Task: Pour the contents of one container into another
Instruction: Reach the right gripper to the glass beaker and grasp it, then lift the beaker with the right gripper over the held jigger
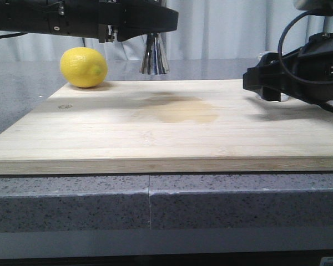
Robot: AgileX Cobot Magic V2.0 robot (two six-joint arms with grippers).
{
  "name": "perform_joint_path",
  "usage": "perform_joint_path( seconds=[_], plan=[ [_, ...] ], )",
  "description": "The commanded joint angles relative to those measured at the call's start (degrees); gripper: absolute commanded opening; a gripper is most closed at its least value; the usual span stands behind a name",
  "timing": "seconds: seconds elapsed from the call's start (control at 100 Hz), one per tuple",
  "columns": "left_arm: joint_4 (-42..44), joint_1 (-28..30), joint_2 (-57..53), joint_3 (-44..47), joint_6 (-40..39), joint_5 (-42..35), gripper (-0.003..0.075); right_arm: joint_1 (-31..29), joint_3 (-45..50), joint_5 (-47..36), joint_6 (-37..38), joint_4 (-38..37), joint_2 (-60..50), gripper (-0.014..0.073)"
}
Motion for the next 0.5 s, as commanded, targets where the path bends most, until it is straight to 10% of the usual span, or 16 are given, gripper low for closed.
perform_joint_path(
  seconds=[0.0,0.49],
  plan=[
    [-5.0,-0.7,-3.5,-1.8,-0.4,6.5,0.0206,0.0,-1.5,-4.4,0.0,-0.5,-1.4,0.0357],
    [-5.0,-0.7,-3.5,-1.8,-0.4,6.5,0.0206,0.0,-5.9,3.6,-0.1,-1.7,-5.1,0.0304]
  ],
)
